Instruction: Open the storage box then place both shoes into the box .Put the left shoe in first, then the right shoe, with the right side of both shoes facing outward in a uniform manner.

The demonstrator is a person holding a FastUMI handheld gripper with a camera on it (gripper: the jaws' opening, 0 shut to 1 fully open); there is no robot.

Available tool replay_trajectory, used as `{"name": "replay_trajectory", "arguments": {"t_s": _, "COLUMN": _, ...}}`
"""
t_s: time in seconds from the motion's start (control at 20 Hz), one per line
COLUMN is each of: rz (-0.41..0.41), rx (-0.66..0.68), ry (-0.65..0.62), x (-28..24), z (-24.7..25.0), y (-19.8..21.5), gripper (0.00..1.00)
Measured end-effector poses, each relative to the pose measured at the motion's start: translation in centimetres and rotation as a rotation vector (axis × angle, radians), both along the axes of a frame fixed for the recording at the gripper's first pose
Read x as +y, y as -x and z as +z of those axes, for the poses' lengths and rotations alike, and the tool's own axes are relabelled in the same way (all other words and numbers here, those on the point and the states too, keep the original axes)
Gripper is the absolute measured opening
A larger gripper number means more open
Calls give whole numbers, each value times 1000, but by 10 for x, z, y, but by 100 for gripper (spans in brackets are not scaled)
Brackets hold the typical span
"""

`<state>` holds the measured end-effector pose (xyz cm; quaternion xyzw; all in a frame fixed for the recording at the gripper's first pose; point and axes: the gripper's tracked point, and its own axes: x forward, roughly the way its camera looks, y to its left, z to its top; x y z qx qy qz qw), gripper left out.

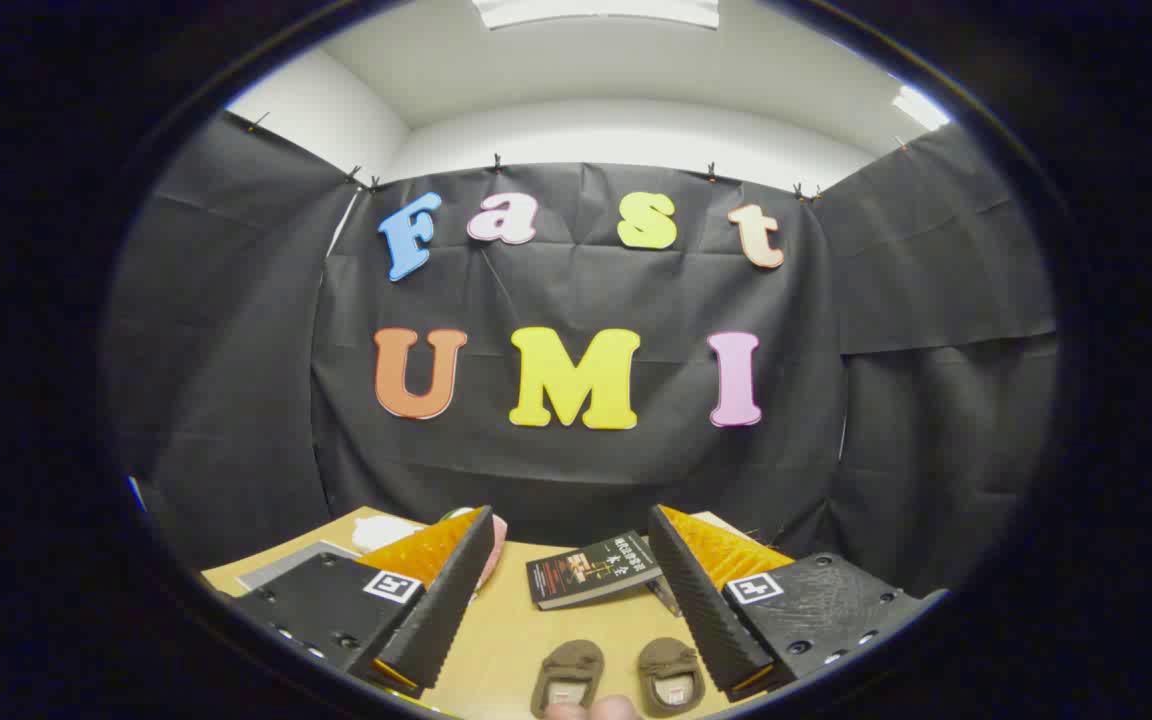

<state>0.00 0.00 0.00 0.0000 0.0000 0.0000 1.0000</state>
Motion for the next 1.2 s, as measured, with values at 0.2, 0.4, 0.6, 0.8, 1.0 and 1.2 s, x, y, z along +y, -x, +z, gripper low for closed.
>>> {"name": "replay_trajectory", "arguments": {"t_s": 0.2, "rz": -5, "rx": 7, "ry": 13, "x": -3, "z": -2, "y": 3, "gripper": 95}}
{"name": "replay_trajectory", "arguments": {"t_s": 0.4, "rz": 8, "rx": 26, "ry": -1, "x": 5, "z": -7, "y": 4, "gripper": 95}}
{"name": "replay_trajectory", "arguments": {"t_s": 0.6, "rz": 20, "rx": 39, "ry": -13, "x": 16, "z": -10, "y": 2, "gripper": 95}}
{"name": "replay_trajectory", "arguments": {"t_s": 0.8, "rz": 39, "rx": 51, "ry": -17, "x": 28, "z": -14, "y": 2, "gripper": 95}}
{"name": "replay_trajectory", "arguments": {"t_s": 1.0, "rz": 46, "rx": 70, "ry": -44, "x": 37, "z": -21, "y": 2, "gripper": 95}}
{"name": "replay_trajectory", "arguments": {"t_s": 1.2, "rz": 84, "rx": 112, "ry": -74, "x": 56, "z": -42, "y": 0, "gripper": 95}}
